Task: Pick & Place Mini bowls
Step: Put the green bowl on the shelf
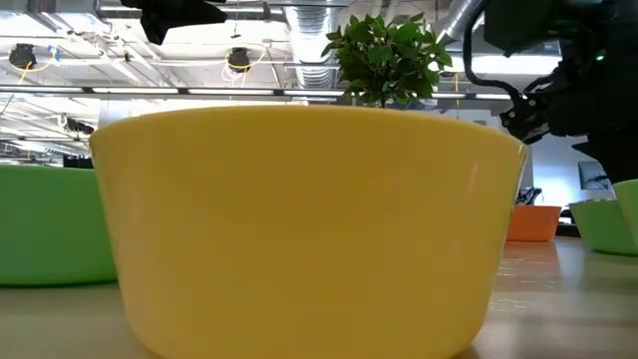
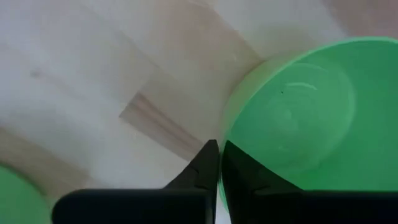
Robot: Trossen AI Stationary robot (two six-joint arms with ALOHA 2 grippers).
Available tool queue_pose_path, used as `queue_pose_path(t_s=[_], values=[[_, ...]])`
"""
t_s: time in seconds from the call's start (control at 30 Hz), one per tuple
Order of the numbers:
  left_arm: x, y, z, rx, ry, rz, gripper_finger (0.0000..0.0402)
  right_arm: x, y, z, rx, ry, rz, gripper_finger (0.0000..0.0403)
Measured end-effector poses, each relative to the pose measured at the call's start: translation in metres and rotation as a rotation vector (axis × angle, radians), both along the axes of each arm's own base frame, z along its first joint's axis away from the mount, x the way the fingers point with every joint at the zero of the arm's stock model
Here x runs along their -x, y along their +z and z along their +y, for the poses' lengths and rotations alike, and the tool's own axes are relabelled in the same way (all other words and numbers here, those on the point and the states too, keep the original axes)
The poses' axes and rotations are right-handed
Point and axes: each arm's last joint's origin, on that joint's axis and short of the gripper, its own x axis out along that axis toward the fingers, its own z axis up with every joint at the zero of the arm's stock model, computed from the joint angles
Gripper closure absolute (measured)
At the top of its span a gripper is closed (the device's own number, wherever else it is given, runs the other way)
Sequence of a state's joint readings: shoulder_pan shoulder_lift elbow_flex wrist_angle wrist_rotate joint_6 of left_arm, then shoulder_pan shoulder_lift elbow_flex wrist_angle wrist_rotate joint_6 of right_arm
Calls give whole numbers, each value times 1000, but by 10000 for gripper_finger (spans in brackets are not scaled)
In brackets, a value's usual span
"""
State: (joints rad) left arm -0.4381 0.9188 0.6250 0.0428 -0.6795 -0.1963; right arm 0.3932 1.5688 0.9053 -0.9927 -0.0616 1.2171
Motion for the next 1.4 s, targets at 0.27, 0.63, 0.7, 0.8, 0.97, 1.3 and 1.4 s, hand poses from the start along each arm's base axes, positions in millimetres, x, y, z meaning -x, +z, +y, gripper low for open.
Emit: queue_pose_path(t_s=[0.27,0.63,0.7,0.8,0.97,1.3,1.4], values=[[0,0,0,2,0,-4,238,-25,44,9,-54,129,-113,398],[0,1,0,4,0,-10,238,-82,137,14,221,819,-665,398],[0,1,0,4,0,-10,238,-91,146,7,306,941,-723,400],[0,1,0,4,0,-10,238,-102,152,-14,431,1034,-740,400],[0,1,0,4,0,-10,238,-112,157,-66,563,1013,-674,401],[0,1,0,4,0,-10,238,-124,146,-148,677,1050,-555,401],[0,1,0,0,-1,-9,238,-128,133,-162,648,1040,-492,401]])
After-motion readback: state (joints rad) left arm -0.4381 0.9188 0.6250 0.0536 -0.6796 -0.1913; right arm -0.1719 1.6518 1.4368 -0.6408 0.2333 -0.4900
